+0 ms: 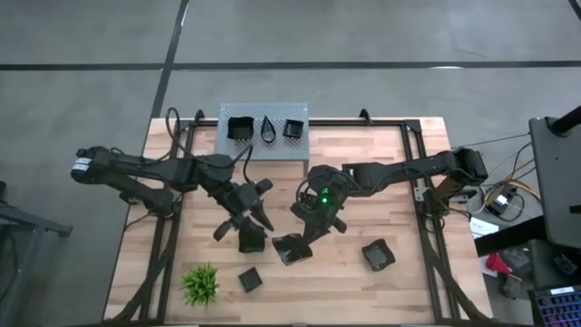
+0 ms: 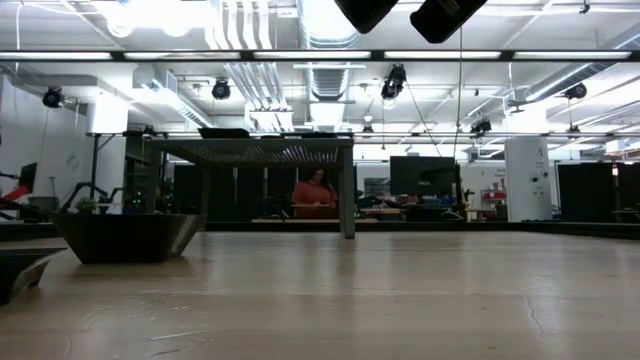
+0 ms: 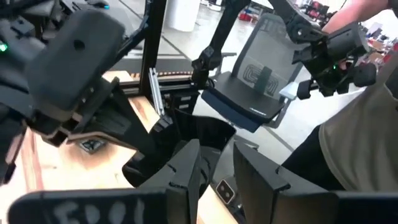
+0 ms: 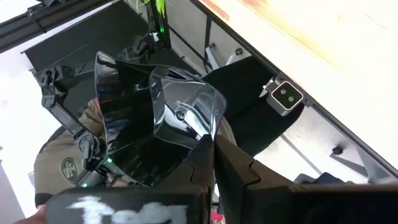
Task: Pick & Place Mini shaped plates
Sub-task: Stack the middle right distorted square plate on top of the other square plate on the shelf
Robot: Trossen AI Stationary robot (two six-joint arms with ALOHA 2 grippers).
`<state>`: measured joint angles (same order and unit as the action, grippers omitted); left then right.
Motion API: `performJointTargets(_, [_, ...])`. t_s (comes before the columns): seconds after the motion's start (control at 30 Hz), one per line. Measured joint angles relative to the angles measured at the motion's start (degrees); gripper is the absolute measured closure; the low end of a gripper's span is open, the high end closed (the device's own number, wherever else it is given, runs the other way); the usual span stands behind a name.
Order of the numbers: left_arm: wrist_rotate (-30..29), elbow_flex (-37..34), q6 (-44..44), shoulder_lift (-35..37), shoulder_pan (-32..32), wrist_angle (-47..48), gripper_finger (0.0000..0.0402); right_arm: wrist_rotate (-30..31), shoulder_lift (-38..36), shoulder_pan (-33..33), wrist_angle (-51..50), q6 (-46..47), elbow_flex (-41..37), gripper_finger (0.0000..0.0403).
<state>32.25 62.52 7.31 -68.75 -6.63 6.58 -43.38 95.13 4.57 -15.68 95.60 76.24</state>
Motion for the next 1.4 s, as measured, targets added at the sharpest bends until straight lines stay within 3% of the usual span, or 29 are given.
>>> performJointTargets(0.67, [-0.9,0.0,-6.5,-5.4,-2.6,-1.6,0.0312,-5.2,0.0,-3.1,0.2,1.5,-0.2,0.0394])
performJointTargets(1.2, [-1.8,0.0,-7.5,-8.0,-2.6,-1.8,0.0312,-5.7,0.1,-3.5,1.5,1.0,0.1,0.0394])
performJointTargets(1.4, [-1.8,0.0,-7.2,-7.4,-2.6,-1.9,0.0333,-5.6,0.1,-3.5,1.5,-0.1,0.0,0.0394])
